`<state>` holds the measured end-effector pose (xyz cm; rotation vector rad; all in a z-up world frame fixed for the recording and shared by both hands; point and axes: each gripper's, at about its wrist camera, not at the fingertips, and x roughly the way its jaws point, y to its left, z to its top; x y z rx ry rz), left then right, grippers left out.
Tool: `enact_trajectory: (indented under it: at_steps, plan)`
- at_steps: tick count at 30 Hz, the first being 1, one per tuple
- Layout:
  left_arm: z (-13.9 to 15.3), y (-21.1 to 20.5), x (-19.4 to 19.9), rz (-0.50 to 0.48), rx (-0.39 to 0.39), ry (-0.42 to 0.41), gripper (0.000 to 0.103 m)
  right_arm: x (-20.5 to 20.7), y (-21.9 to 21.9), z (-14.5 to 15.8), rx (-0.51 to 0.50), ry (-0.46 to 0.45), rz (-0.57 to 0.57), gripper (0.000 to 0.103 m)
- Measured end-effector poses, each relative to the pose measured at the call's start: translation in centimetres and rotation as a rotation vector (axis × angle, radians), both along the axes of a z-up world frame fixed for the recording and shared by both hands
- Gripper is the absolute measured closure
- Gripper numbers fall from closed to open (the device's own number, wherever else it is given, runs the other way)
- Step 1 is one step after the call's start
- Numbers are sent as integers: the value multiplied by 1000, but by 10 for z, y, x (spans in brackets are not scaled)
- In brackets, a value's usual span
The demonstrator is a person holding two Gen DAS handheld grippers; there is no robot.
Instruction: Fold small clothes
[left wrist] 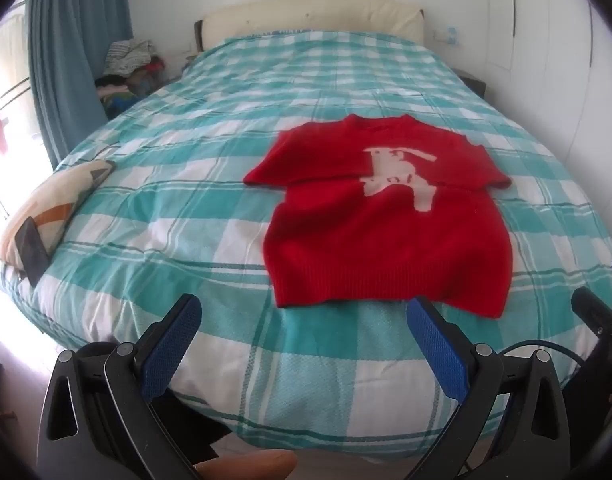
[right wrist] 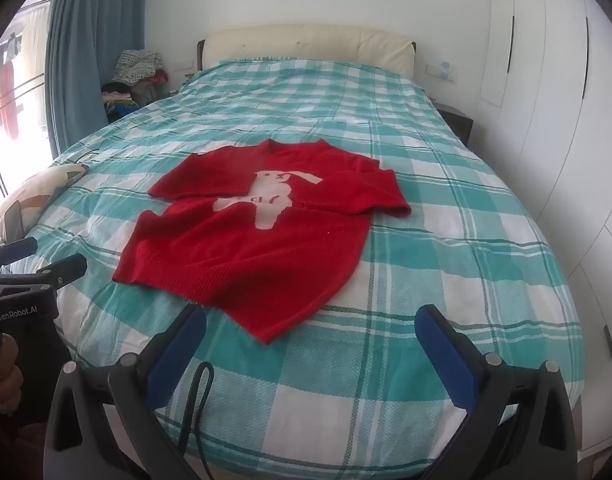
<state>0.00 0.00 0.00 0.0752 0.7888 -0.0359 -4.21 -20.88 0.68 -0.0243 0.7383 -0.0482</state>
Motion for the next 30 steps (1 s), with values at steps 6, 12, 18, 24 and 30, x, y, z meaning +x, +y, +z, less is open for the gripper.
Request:
enact_trajectory:
  at_steps: [6,12,18,24,30]
  plan:
    - [-5,1,-3,1,-2,4,0,5,11,-6,-10,17,23,0]
    - [-9,7,0,-2,-4,38,0,-2,19,-10,-8,10,27,0]
    - [-10,1,1,1,5,52,0,4,11,-15,5,27,23,0]
    - [-12,0,3,-1,-6,65,0,4,10,-15,7,32,21,0]
    - [-12,-1,1,-10,-2,57,0,5,9,-16,-12,40,2,0]
